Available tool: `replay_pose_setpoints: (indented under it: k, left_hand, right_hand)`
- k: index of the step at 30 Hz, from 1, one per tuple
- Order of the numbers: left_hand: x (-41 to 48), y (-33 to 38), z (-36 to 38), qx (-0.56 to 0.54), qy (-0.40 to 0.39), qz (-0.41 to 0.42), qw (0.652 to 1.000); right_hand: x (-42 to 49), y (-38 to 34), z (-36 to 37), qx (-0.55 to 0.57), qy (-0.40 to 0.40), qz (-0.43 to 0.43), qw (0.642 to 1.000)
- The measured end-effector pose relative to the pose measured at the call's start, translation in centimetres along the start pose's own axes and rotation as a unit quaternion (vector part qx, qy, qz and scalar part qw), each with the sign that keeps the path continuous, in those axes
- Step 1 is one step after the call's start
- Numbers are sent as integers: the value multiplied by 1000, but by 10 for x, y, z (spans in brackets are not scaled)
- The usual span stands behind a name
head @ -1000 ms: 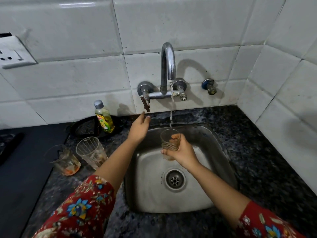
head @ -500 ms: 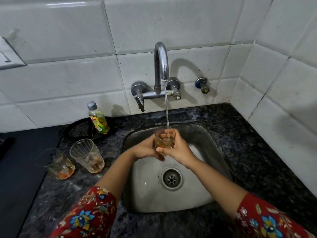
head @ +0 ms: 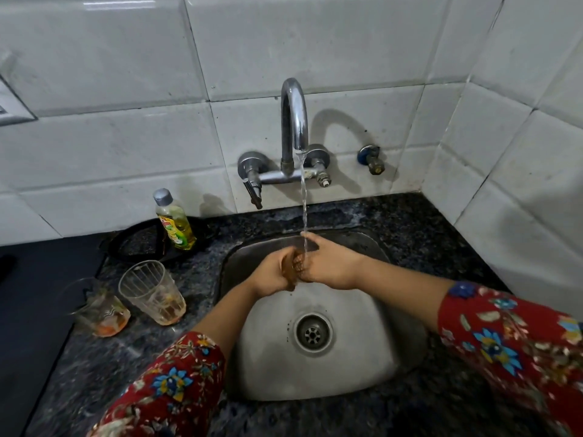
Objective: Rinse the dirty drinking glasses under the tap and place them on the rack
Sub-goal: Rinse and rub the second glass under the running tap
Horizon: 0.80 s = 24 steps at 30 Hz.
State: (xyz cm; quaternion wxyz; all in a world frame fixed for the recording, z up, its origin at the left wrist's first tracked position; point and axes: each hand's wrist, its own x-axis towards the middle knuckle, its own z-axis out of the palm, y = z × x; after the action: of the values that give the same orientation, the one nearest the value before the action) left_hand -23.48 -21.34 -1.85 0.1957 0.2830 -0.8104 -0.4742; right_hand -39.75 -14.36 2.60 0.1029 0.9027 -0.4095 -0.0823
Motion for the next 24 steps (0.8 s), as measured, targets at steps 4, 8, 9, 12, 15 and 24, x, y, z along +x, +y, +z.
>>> replay_pose_setpoints:
  k: [4,8,9,12,15,24]
  left_hand:
    - [0,-8,12,11,64,-36,997]
    - [1,-11,24,-37,139,-23,989]
    - [2,-12,21,-32,123,-29,991]
    - [6,-18,9,14,5,-40,999]
    - [6,-19,9,11,-21,-58,998]
    - [0,-16,21,-78,35,-54,995]
  right_hand:
    - [26,-10,2,-19,-149,97,984]
    - [25,-16,6,135,-146,127,972]
    - [19,-16,1,154,-133,147,968]
    - [4,6,0,169,-68,113,977]
    - [0,8,0,211,-56,157,963]
    - [10,2,-2,37,-84,36,995]
